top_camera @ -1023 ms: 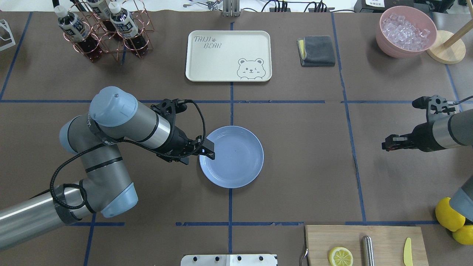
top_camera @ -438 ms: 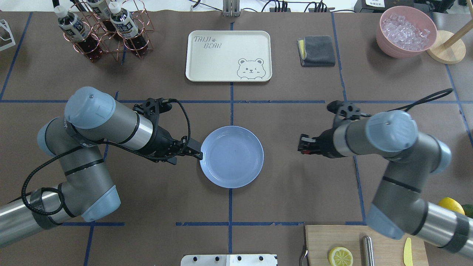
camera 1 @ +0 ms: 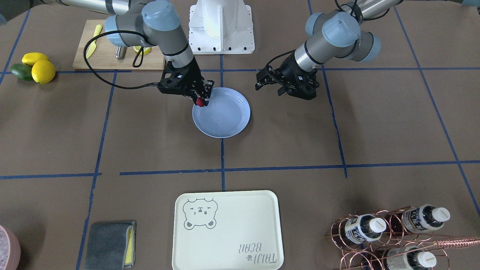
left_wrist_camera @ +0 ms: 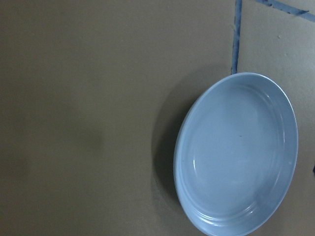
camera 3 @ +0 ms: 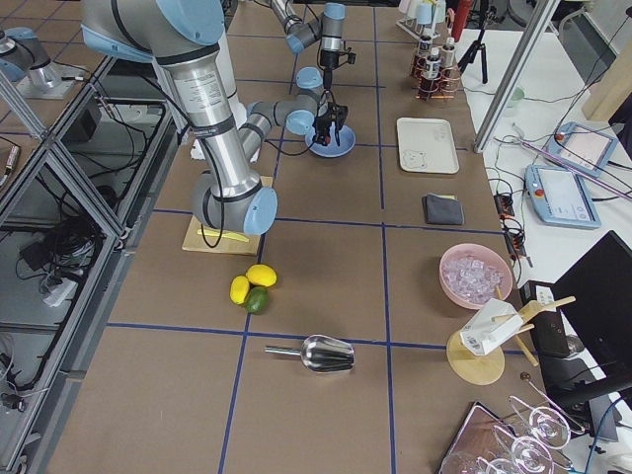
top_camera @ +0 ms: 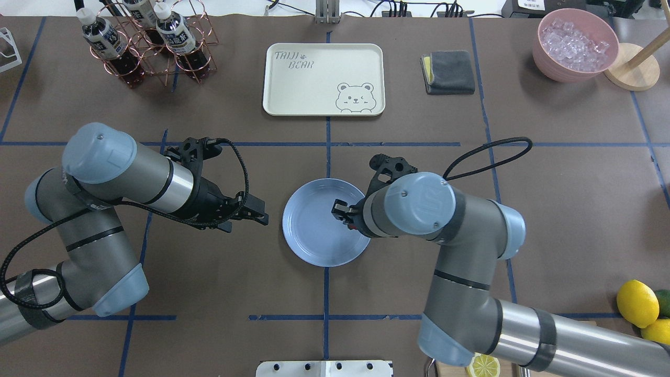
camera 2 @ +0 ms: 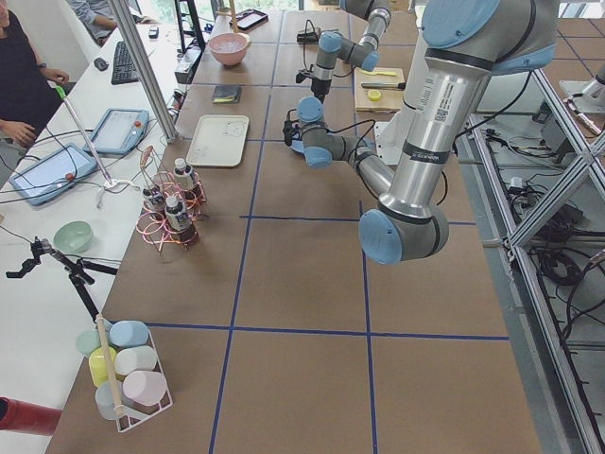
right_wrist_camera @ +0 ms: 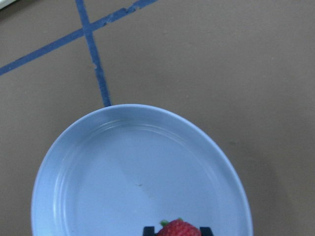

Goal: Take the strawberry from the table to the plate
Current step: 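Carry the strawberry over the plate with the right gripper while the left releases it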

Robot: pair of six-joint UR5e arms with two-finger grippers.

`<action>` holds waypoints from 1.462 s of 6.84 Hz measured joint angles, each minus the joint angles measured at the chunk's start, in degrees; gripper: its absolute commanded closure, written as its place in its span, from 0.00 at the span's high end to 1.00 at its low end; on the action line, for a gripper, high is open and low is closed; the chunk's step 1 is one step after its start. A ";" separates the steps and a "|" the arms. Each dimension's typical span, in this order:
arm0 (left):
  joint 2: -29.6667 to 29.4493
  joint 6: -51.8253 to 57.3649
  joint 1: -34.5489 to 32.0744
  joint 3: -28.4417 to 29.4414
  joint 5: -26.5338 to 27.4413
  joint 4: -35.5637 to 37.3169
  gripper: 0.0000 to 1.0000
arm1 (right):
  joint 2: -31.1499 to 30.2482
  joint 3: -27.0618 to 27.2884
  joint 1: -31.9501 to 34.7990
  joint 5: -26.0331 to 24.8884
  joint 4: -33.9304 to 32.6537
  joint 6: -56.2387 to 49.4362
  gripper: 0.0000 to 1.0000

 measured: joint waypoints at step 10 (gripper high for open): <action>0.35 -0.25 -0.28 -0.11 0.09 0.00 0.94 | 8.14 -11.48 -1.47 -3.42 -0.90 1.00 0.99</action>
